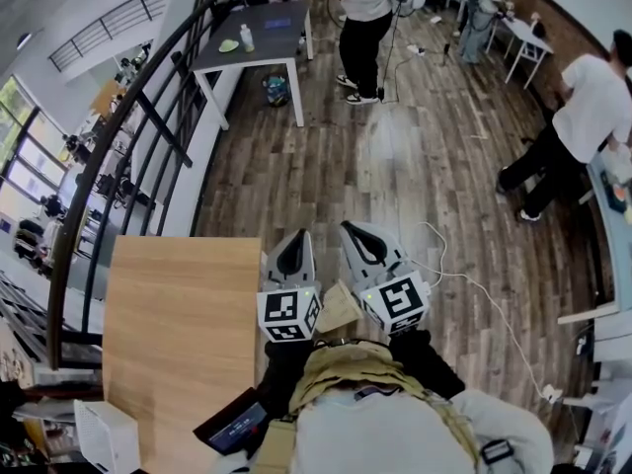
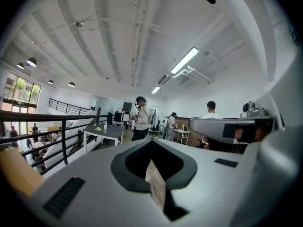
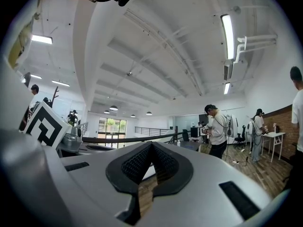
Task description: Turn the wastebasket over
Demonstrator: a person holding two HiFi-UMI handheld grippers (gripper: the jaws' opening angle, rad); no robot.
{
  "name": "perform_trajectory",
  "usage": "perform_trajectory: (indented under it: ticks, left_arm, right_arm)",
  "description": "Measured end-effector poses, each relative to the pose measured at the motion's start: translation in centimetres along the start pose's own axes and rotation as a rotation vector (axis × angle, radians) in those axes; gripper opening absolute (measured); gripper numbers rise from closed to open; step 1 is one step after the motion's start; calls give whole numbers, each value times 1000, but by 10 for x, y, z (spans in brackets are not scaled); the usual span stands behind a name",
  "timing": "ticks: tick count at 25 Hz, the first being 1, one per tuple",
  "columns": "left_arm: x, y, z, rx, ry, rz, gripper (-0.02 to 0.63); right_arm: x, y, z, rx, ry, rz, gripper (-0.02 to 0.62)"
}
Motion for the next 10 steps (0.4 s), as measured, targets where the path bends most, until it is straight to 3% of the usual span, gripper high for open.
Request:
perform_trajectory:
  ticks: [10]
  left_arm:
    - [-4, 1, 0, -1, 2, -6, 1]
  right_arm:
    - [-3, -2, 1, -6, 4, -6, 20]
Point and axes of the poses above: the fingertips, and each gripper's own axes: y backward along the fingers, x to its right, z out of its underside, the point moved 9 cm from there along y, backward along the fingers, and after that the axes turned 11 degrees about x, right-handed, at the moved point
